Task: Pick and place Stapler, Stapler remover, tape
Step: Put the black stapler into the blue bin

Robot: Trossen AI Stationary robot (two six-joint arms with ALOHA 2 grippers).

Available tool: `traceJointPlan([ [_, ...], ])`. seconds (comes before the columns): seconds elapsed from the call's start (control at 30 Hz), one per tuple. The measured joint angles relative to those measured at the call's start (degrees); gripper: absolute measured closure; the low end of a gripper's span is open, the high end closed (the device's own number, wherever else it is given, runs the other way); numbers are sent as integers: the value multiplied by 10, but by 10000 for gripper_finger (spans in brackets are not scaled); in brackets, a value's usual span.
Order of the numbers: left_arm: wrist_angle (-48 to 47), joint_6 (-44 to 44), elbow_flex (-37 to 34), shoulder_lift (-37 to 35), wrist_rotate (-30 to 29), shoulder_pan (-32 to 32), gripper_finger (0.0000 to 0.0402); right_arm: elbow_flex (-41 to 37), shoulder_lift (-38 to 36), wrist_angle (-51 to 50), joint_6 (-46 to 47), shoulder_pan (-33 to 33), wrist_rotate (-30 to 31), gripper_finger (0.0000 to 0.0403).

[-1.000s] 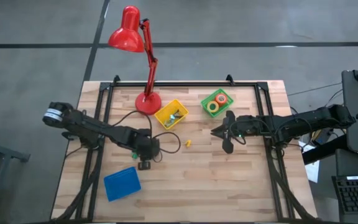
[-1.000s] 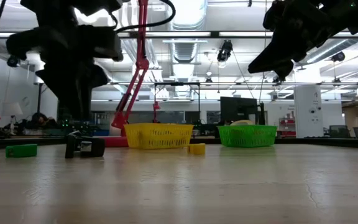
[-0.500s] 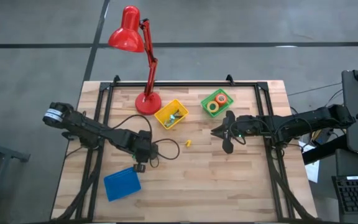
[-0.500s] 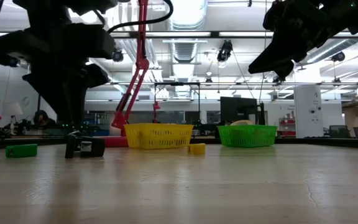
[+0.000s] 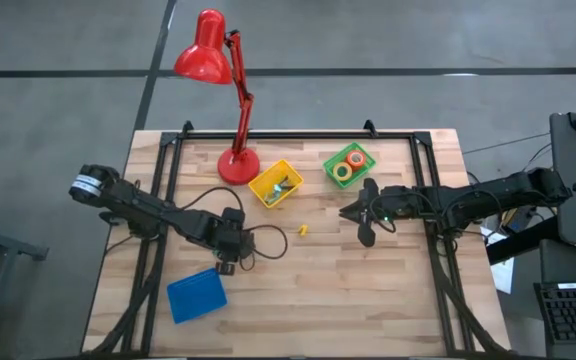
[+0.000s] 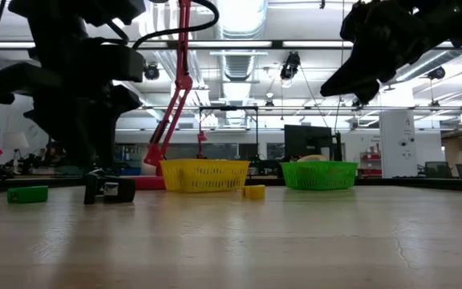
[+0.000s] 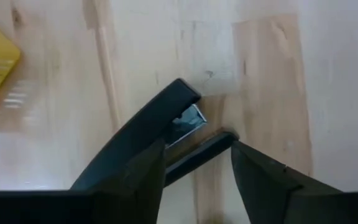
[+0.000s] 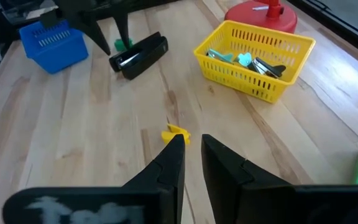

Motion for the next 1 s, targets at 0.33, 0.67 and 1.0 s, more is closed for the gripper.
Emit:
traceJointPlan([
  [0.33,6,47,-10,0,1,0,216,-2,0,1,0,0,0,353],
  [0.67,32,48,-47,0,0,0,216,-2,0,5,-2,0,0,353],
  [1.0,48,48,-51,2,1,0,216,-2,0,16,-4,0,0,353],
])
